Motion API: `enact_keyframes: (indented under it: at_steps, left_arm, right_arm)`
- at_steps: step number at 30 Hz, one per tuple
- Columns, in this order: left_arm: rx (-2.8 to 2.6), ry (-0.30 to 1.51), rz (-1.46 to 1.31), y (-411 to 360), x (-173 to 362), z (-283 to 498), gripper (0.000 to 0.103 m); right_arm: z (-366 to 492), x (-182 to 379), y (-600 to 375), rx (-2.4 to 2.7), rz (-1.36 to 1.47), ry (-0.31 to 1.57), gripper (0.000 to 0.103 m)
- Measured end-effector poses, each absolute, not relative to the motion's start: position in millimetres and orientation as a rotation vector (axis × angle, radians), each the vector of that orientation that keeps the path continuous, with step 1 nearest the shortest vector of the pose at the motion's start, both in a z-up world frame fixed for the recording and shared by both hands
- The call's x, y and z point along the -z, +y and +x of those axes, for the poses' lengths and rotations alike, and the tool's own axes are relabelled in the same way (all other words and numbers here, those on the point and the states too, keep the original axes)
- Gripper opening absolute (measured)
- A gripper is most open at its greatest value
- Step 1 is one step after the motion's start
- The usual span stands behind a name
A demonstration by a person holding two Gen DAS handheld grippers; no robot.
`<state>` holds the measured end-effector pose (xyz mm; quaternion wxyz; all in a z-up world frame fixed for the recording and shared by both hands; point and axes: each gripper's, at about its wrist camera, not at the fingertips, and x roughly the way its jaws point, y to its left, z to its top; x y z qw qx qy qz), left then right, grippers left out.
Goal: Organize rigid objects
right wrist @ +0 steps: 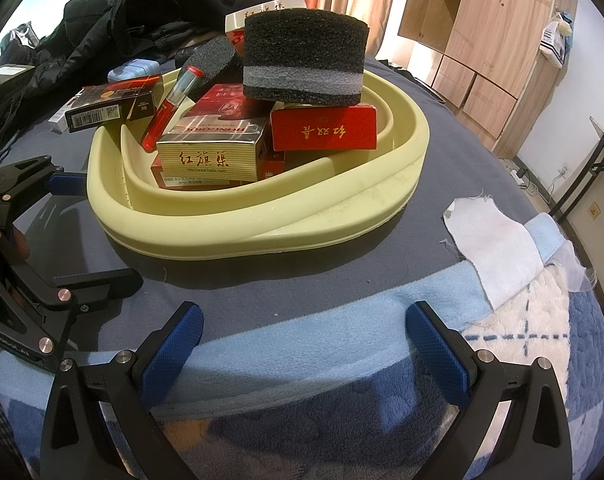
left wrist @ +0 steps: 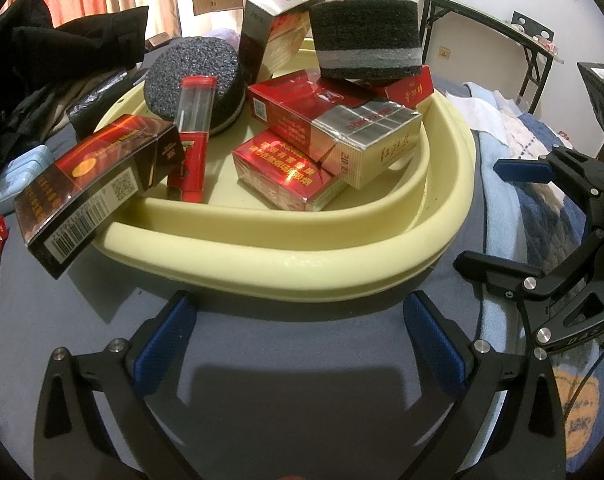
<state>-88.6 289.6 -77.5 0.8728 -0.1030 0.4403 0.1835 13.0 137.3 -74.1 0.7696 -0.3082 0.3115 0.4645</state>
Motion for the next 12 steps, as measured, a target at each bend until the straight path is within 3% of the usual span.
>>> enact_keyframes:
  at_steps: [12]
  left_arm:
    - [-0.385,0.919,-0.211,289.6,78.0,-86.5,0.103]
  right_arm:
    - [13.0,74.1,137.3,-1.007,-0.669,0.675,0.103]
